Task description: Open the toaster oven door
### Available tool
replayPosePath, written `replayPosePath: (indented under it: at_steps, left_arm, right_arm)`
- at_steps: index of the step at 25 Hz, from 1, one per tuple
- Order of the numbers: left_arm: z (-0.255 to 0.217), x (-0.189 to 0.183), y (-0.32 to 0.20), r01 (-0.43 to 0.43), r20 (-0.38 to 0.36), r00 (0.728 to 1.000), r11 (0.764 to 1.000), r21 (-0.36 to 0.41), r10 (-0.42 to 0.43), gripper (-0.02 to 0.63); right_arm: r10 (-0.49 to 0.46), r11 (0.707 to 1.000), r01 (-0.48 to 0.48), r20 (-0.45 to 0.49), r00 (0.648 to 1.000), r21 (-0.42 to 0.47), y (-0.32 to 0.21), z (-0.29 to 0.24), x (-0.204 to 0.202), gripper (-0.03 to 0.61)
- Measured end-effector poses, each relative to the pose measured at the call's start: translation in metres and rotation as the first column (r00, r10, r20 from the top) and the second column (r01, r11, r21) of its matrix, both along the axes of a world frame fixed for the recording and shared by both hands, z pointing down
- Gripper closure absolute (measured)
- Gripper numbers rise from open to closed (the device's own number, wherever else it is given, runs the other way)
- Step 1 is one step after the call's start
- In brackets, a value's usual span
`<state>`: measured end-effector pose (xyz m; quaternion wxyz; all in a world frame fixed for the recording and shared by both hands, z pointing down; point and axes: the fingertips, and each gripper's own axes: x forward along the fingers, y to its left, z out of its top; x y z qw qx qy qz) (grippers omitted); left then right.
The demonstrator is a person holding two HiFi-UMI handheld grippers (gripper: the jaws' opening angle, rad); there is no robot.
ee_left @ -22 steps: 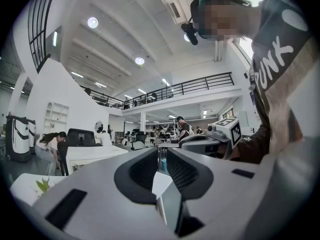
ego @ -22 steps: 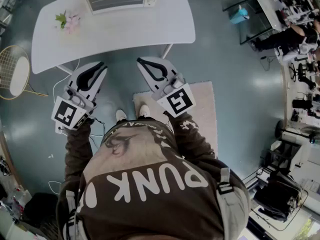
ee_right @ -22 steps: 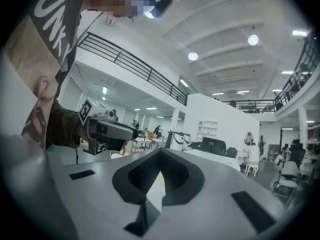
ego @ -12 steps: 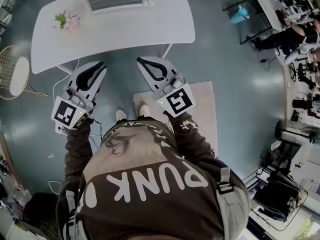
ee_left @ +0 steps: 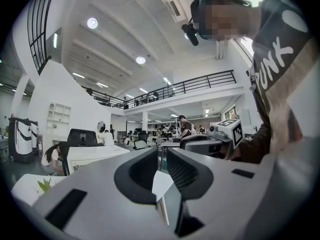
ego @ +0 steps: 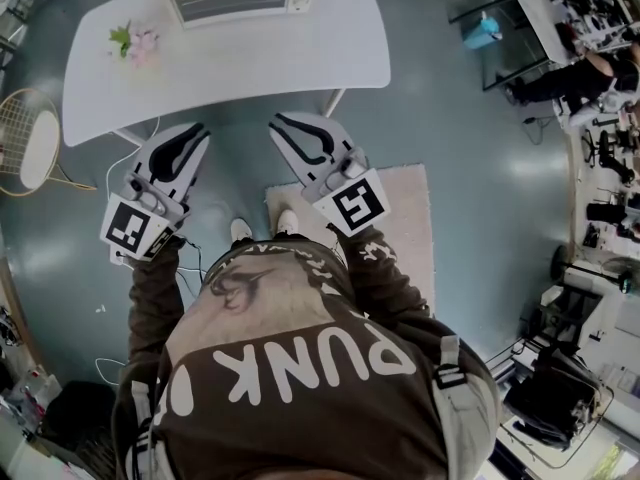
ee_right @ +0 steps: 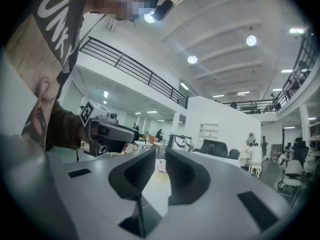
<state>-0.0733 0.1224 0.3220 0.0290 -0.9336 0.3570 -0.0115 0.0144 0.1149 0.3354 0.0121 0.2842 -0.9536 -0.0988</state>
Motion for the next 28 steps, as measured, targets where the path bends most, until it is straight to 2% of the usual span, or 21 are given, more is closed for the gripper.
replayPosePath:
  at_steps: [1,2,14,17,23,28]
  left_arm:
    - [0.0,0.002,0.0,0.003,0.002,1.0,1.0,0.0,-0.003,0.56]
    - [0.0,0.003,-0.001,0.007,0.004,1.0,1.0,-0.001,-0.007,0.56]
    - [0.005,0.037,0.003,0.067,0.022,0.998,0.998,-0.016,-0.067,0.56]
    - [0.008,0.042,0.001,0.065,0.027,0.998,0.998,-0.027,-0.064,0.56]
    - [0.016,0.03,-0.021,0.056,0.027,0.998,0.998,-0.039,-0.055,0.56]
    - [0.031,0.004,-0.065,0.034,0.007,0.999,0.998,-0.053,-0.034,0.56]
  right_arm:
    - [-0.005,1.0,0.005,-0.004,1.0,-0.005,0.0,0.002,0.002,0.489]
    - [-0.01,1.0,0.01,-0.009,1.0,-0.007,0.0,0.003,0.004,0.483]
    - [-0.055,0.998,0.054,-0.051,0.997,-0.01,0.0,0.017,0.045,0.453]
    - [-0.048,0.999,0.047,-0.018,0.999,-0.021,-0.005,0.017,0.051,0.448]
    - [-0.029,0.999,0.028,-0.024,0.999,-0.039,-0.029,0.026,0.041,0.431]
    - [0.009,0.998,-0.012,-0.041,0.999,-0.069,-0.073,0.042,0.02,0.42]
